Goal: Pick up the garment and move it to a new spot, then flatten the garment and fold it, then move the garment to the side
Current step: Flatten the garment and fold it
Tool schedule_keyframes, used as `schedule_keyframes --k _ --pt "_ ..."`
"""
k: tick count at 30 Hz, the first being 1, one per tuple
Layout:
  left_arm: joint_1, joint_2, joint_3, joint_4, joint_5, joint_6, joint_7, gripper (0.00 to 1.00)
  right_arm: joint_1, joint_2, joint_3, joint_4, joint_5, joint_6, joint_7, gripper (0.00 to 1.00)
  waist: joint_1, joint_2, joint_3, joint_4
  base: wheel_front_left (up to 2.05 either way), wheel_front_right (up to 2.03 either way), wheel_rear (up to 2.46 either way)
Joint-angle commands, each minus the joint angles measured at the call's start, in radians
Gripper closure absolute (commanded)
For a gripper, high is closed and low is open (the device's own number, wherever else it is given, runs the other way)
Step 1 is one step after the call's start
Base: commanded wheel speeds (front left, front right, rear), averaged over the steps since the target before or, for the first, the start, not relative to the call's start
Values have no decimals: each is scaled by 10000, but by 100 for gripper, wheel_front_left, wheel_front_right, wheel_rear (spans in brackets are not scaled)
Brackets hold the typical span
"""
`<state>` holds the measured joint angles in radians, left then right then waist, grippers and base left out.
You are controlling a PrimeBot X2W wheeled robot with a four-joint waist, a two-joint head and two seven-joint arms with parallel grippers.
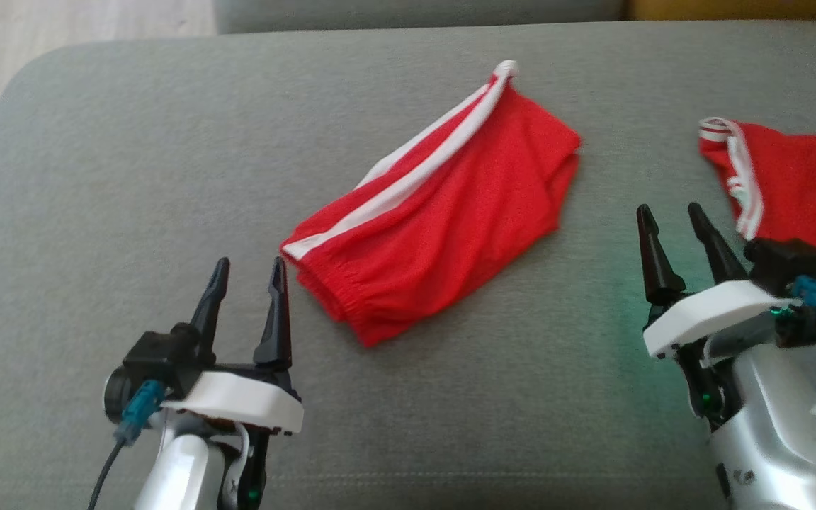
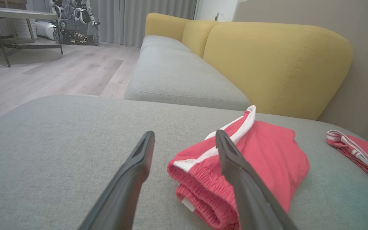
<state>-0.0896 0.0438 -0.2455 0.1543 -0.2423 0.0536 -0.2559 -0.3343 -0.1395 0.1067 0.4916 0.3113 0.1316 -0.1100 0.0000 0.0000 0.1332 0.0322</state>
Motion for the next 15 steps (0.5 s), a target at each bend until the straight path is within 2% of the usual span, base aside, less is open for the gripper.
schedule_keyframes --k 1,9,15 --pt "-445 66 273 -365 -101 24 -59 0 -124 86 98 -329 330 -9 148 0 0 0 96 268 0 0 0" --pt "-450 65 -56 -301 -236 103 -59 0 -700 467 -734 185 2884 -9 2057 0 0 0 291 1273 0 0 0" --pt "-436 65 -320 -282 -391 178 -59 0 -1371 622 -1723 882 4083 -9 3154 0 0 0 478 1923 0 0 0"
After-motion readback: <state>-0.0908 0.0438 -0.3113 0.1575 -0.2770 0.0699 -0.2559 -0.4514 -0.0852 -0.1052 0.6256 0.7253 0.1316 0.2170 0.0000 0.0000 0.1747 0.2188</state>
